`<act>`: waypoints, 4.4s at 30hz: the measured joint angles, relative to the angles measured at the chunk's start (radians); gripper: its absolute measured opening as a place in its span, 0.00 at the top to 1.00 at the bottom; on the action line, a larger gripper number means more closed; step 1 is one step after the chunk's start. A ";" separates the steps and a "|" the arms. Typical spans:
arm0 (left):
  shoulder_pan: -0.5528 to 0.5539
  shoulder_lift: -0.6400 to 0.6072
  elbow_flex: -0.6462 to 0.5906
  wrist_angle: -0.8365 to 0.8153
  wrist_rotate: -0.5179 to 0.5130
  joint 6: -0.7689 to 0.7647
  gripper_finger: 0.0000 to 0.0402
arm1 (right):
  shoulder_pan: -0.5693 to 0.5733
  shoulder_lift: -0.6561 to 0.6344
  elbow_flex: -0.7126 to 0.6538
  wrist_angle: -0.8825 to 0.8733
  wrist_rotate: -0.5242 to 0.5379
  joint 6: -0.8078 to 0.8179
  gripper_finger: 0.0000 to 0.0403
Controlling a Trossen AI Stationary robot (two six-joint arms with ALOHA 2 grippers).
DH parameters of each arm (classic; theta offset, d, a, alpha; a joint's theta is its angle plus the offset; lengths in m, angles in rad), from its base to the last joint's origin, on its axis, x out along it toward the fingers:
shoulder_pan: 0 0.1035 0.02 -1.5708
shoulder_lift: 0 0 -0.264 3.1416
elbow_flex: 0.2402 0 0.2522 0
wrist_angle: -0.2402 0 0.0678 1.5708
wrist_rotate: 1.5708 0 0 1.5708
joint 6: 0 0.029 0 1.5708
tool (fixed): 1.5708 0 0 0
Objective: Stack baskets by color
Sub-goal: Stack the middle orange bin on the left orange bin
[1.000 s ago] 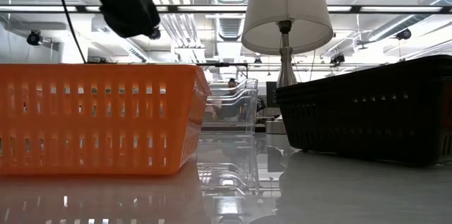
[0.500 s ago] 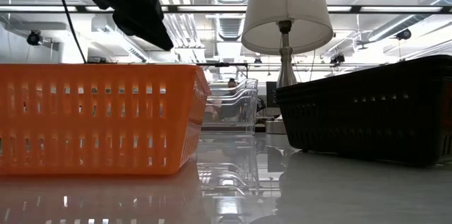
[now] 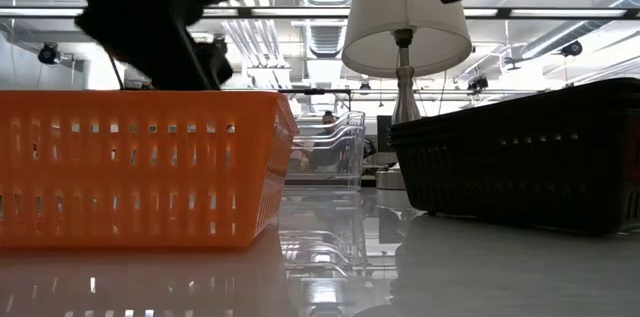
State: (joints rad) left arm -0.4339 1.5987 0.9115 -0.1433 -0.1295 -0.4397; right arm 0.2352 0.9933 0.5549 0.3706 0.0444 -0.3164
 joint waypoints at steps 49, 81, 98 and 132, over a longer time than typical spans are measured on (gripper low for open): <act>-0.026 -0.136 -0.087 0.123 0.009 -0.210 1.00 | 0.000 0.003 0.000 -0.022 0.001 0.021 0.98; -0.425 -0.661 -0.087 -0.972 0.051 -1.250 1.00 | 0.000 0.003 0.000 -0.022 0.001 0.029 0.98; -0.424 -0.650 -0.090 -0.973 0.099 -1.253 0.80 | 0.000 0.003 0.000 -0.022 0.000 0.030 0.98; -0.469 0.052 0.655 -1.271 0.292 -1.176 0.98 | 0.000 0.003 0.000 -0.023 0.000 -0.009 0.98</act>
State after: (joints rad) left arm -0.9034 1.6510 1.5668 -1.4139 0.1621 -1.6157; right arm 0.2352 0.9966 0.5549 0.3477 0.0448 -0.3253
